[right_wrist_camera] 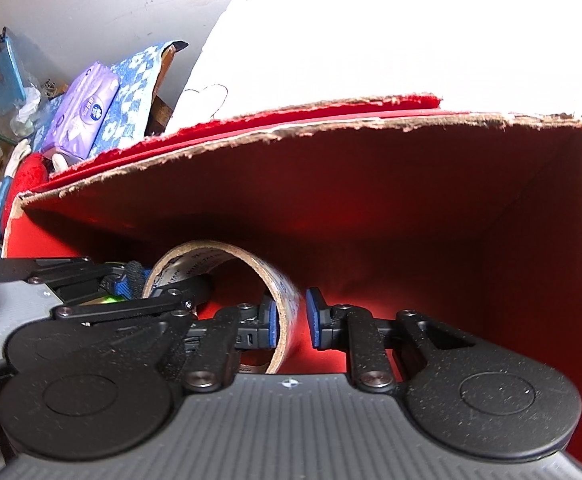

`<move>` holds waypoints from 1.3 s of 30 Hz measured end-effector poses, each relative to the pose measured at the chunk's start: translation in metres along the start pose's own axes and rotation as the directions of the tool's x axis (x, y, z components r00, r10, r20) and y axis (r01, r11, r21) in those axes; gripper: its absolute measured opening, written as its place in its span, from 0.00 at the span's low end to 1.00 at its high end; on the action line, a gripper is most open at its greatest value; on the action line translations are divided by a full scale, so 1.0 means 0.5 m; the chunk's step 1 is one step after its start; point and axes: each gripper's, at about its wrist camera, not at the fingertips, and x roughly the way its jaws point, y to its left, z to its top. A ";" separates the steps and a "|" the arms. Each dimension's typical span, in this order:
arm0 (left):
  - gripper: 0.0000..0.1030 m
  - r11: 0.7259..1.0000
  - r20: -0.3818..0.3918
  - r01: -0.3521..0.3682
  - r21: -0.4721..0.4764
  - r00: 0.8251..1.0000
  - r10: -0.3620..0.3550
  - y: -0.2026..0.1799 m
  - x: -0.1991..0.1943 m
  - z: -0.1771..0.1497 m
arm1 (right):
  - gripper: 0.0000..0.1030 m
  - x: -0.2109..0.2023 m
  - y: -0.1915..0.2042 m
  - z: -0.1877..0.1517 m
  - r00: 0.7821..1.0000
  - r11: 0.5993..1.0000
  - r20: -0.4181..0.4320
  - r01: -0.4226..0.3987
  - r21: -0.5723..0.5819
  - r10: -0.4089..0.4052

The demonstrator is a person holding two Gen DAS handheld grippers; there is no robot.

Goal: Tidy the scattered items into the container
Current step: 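Lift the tape roll with the right tool and lower it into the red box, then open the right tool to release the tape roll inside the box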

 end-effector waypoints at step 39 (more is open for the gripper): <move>0.71 0.995 0.115 -0.050 0.082 0.993 0.040 -0.078 -0.058 -0.055 | 0.12 -0.011 -0.008 -0.010 0.995 0.994 -0.030 -0.094 0.057 0.096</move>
